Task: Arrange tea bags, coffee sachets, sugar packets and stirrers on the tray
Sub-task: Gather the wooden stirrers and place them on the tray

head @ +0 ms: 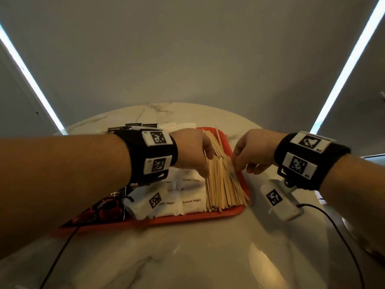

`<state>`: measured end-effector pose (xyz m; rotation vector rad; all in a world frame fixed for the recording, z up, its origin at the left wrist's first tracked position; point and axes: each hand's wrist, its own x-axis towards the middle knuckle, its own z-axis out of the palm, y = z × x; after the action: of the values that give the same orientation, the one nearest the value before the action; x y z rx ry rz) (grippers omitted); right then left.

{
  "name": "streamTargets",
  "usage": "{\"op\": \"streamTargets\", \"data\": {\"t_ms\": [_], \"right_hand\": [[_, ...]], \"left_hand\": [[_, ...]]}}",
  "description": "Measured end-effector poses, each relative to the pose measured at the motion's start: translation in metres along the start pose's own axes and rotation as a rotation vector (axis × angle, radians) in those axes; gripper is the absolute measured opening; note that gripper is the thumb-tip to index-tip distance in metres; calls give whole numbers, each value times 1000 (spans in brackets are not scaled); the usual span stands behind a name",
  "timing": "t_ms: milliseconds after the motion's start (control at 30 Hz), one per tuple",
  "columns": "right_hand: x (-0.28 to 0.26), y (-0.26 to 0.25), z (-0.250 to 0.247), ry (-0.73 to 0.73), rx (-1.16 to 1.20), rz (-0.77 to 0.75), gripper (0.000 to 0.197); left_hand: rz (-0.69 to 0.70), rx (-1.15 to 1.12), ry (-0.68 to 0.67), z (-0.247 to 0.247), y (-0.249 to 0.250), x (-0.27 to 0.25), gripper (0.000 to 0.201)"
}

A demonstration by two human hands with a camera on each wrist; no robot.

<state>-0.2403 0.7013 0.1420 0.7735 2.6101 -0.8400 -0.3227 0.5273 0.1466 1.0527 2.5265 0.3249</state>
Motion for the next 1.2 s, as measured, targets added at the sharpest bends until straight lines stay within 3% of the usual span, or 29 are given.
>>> {"op": "streamTargets", "data": {"t_ms": [200, 400, 567, 833, 1000, 1200], "right_hand": [[-15, 4, 21, 18, -79, -3, 19], [-32, 5, 19, 11, 36, -29, 20], [-43, 11, 25, -40, 77, -46, 35], [-47, 13, 29, 23, 72, -67, 17], [-50, 18, 29, 116, 122, -70, 19], [-50, 21, 40, 222, 116, -25, 12]], "left_hand": [[20, 105, -86, 25, 18, -26, 46], [-1, 107, -68, 32, 26, -35, 57], [-2, 165, -31, 40, 32, -37, 57], [-33, 78, 1, 33, 31, -50, 57], [-17, 45, 84, 32, 16, -89, 39], [-102, 247, 93, 43, -20, -145, 17]]}}
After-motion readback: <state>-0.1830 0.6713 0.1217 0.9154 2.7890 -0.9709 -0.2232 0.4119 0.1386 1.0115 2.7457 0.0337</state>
